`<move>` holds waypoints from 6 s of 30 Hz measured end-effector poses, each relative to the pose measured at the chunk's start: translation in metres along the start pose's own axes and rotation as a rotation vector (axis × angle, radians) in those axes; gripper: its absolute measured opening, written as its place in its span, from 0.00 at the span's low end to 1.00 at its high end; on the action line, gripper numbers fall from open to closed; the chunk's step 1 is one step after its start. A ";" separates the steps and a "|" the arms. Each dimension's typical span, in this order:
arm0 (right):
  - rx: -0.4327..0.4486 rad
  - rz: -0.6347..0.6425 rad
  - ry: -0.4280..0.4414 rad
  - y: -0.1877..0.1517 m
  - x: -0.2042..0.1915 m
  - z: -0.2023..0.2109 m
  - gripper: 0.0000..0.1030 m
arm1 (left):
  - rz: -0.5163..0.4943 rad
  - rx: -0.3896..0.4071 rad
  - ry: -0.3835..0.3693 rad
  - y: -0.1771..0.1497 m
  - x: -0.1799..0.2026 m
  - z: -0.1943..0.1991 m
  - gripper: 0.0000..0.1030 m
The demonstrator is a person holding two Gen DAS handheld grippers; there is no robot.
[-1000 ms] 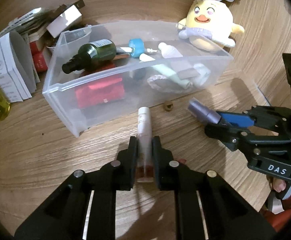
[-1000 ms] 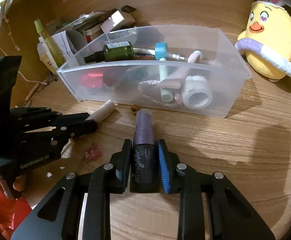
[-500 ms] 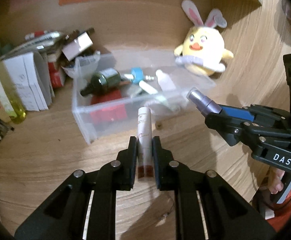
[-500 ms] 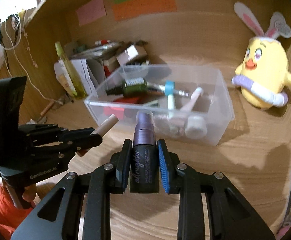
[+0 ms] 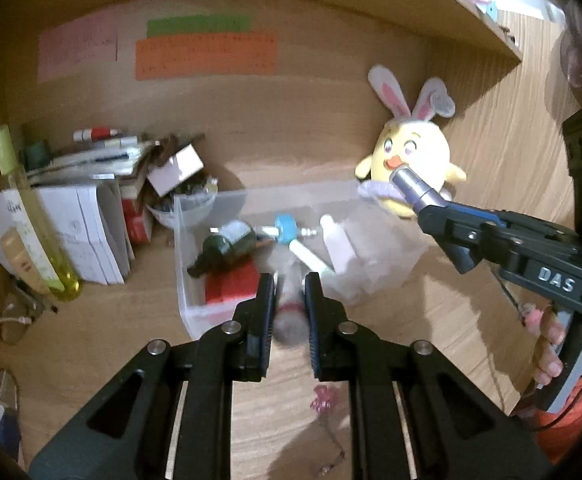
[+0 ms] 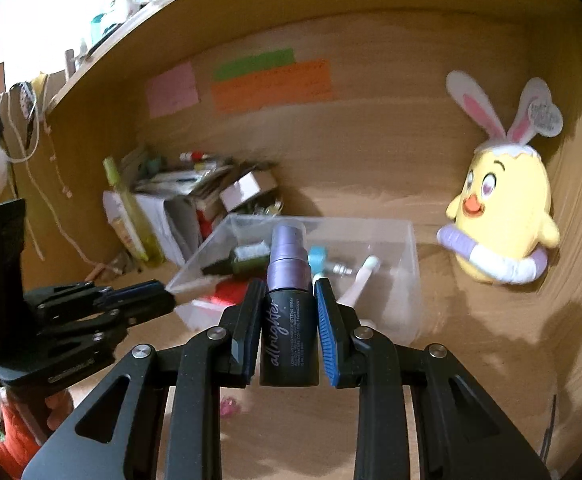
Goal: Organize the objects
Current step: 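Carry spray bottle and beige tube into the clear box and open both tools, then withdraw both tools toward the pink charm and brass bead on the desk, then grasp the small pink charm with the left tool while the right grasps the brass bead, then carry charm and bead into the clear box and open both tools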
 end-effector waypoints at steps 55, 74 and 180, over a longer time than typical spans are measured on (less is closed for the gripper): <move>-0.168 -0.054 -0.052 0.001 0.041 -0.095 0.36 | 0.095 -0.059 0.047 0.023 -0.026 -0.046 0.50; -0.107 -0.046 -0.068 -0.028 0.028 -0.028 0.48 | 0.029 -0.158 0.016 -0.042 0.002 -0.027 0.67; -0.187 -0.093 -0.024 -0.019 0.049 -0.109 0.12 | 0.147 -0.141 -0.008 0.013 -0.026 -0.086 0.11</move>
Point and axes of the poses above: each gripper's, at about its wrist camera, not at the fingertips, and z roughly against the way its jaws point, x to its right, y to its top, the point moved 7 cm from there along -z, roughly the way its jaws point, and after that the axes turned 3 degrees about y, right-handed, at the moved point
